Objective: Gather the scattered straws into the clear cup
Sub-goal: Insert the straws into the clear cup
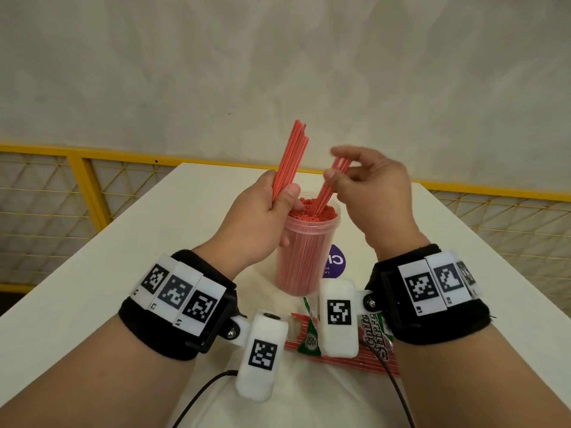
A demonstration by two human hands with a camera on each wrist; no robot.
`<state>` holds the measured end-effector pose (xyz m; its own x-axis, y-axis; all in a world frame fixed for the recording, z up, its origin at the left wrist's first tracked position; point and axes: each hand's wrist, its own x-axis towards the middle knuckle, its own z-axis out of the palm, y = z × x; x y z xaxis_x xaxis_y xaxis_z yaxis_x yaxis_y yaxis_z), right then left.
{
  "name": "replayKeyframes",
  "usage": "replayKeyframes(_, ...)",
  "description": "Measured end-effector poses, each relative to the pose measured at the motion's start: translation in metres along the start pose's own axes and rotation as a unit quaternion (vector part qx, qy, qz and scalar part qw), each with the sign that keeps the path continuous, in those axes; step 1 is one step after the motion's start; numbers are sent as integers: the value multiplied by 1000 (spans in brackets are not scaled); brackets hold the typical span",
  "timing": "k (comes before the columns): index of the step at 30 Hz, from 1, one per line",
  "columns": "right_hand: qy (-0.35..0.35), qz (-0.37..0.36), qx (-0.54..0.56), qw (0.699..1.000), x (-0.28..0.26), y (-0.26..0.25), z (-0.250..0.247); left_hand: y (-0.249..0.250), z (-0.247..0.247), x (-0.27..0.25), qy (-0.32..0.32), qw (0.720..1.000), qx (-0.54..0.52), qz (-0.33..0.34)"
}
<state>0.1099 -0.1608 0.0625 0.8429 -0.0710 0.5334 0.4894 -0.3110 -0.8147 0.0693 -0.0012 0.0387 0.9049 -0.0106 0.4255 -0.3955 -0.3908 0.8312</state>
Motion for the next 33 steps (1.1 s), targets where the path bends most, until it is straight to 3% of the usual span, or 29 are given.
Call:
replayKeyframes(2,-121,29,-93,988,-5,2,2,0,-1,0,23,1000,-4,-4)
replayKeyframes(4,-187,67,-117,973,-8,2,4,0,-2,1,41,999,-8,-10)
replayKeyframes(8,-101,85,-28,991,-5,2,5,0,-3,3,53,998,-26,-23)
replayKeyframes(13,-127,88,-71,985,-6,10,6,2,-3,1,36,995,-74,-58)
replayKeyframes(20,-33,50,15,998,-7,-10,3,7,-7,0,-3,975,-188,-120)
replayKeyframes(25,-26,24,85,996,-12,-28,4,12,-4,-3,-43,961,-239,-129)
replayKeyframes(33,-37,44,168,984,-15,-34,1,15,-4,-6,-69,963,-232,-117)
